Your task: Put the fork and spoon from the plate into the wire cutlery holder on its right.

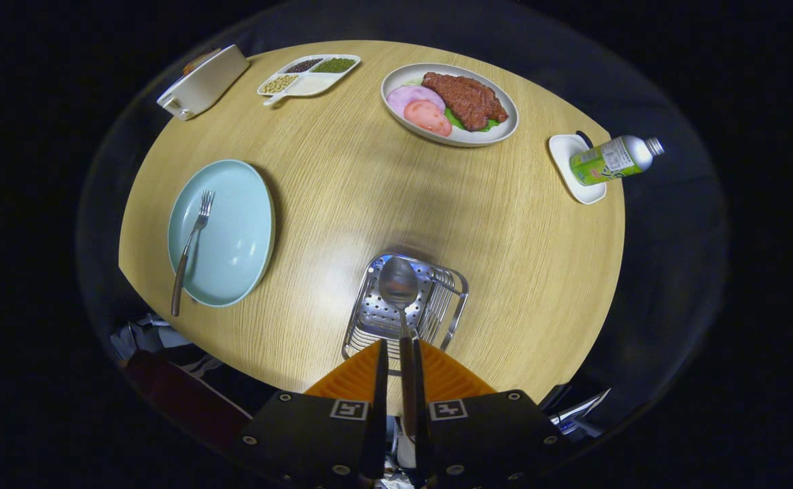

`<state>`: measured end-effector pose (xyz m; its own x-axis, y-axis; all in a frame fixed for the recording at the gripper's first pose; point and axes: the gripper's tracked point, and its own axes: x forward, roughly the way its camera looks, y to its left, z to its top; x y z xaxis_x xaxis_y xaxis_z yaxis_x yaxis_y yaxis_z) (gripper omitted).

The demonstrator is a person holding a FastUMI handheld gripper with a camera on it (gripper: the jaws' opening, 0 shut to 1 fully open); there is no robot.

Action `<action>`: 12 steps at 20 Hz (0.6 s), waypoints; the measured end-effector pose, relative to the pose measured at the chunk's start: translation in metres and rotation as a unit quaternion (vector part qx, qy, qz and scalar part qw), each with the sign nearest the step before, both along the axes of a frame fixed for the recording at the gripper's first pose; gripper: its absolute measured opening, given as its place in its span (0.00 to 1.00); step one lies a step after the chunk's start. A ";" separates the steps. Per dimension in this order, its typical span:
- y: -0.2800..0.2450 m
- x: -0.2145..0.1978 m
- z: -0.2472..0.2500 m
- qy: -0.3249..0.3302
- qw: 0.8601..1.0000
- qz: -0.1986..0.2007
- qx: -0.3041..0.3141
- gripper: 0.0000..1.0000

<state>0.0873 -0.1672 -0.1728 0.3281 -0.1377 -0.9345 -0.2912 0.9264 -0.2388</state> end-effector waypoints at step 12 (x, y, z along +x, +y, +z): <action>0.143 -0.006 0.054 -0.172 0.977 0.018 0.125 0.84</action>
<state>0.0815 -0.0239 -0.1186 0.6293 0.0973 -0.7711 -0.2664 0.9590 -0.0964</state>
